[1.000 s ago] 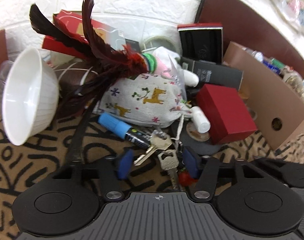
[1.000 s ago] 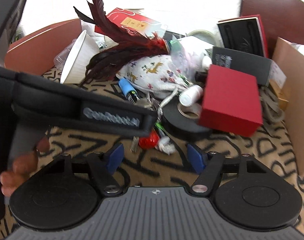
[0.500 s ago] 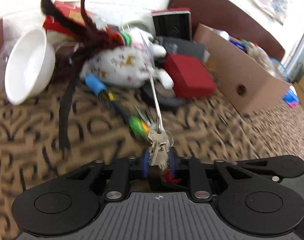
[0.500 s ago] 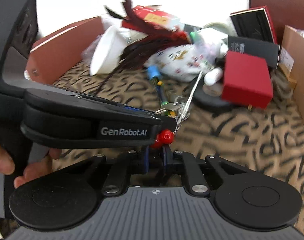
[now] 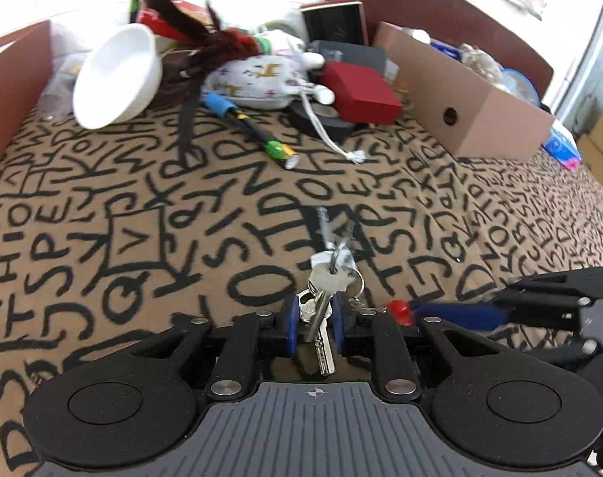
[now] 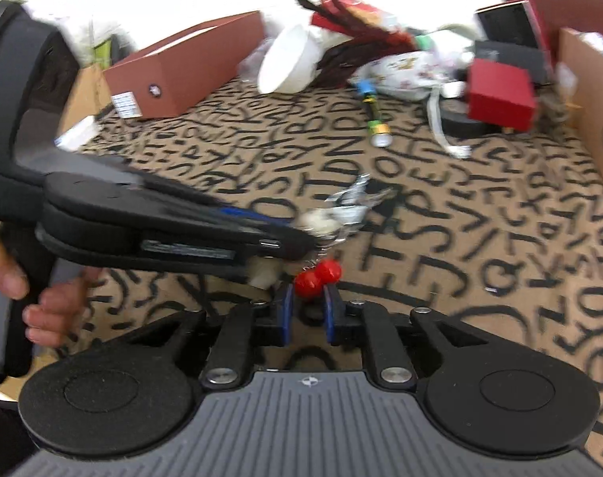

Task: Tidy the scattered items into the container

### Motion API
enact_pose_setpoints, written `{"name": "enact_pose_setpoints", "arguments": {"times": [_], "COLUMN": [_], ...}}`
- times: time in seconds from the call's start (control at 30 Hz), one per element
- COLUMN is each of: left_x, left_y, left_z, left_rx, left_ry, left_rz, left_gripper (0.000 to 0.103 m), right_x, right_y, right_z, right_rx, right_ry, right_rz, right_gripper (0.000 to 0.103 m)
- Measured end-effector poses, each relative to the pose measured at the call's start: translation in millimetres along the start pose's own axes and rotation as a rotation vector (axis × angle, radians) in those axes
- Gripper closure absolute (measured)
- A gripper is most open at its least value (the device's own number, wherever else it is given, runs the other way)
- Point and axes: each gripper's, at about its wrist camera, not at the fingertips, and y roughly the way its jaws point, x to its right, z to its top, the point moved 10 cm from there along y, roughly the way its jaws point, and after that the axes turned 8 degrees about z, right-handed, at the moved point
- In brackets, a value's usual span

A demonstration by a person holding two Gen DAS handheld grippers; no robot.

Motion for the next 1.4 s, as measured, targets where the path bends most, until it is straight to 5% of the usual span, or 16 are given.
{"name": "enact_pose_setpoints", "arguments": {"times": [0.03,0.13,0.33,0.43,0.53,0.7,0.93,1.1,1.13,1.2,1.33,1.4], "left_x": [0,8,23,25,24,16,4,-3,-2,0,4,4], "left_y": [-1,-1,11,19,24,16,6,6,7,12,23,23], "left_z": [1,6,18,23,23,25,24,23,23,24,21,20], "left_rx": [-0.001,0.014,0.037,0.036,0.031,0.039,0.056,0.048,0.04,0.027,0.014,0.016], "left_ry": [-0.005,0.019,0.078,0.068,0.082,0.042,0.013,-0.014,-0.016,-0.014,0.029,0.04], "left_rz": [-0.013,-0.019,-0.016,-0.023,-0.007,-0.058,-0.076,-0.103,-0.11,-0.115,-0.105,-0.102], "left_gripper": [0.066,0.048,0.046,0.046,0.079,0.091,0.095,0.093,0.071,0.059,0.059,0.073], "right_x": [6,18,35,43,47,45,26,6,2,-3,-9,-11], "right_y": [-3,-7,-13,-15,-17,-14,-3,2,4,12,34,44], "right_z": [2,8,10,11,10,10,16,16,16,16,20,22], "right_rx": [0.01,0.032,0.056,0.058,0.058,0.052,0.033,0.034,0.03,0.024,0.019,0.036], "right_ry": [0.025,0.064,0.084,0.108,0.11,0.107,0.05,-0.017,-0.034,-0.041,-0.011,-0.057], "right_rz": [-0.013,-0.038,-0.089,-0.104,-0.12,-0.107,-0.057,-0.03,-0.03,-0.028,-0.003,-0.04], "right_gripper": [0.072,0.069,0.069,0.068,0.068,0.068,0.067,0.036,0.035,0.028,0.026,0.026]}}
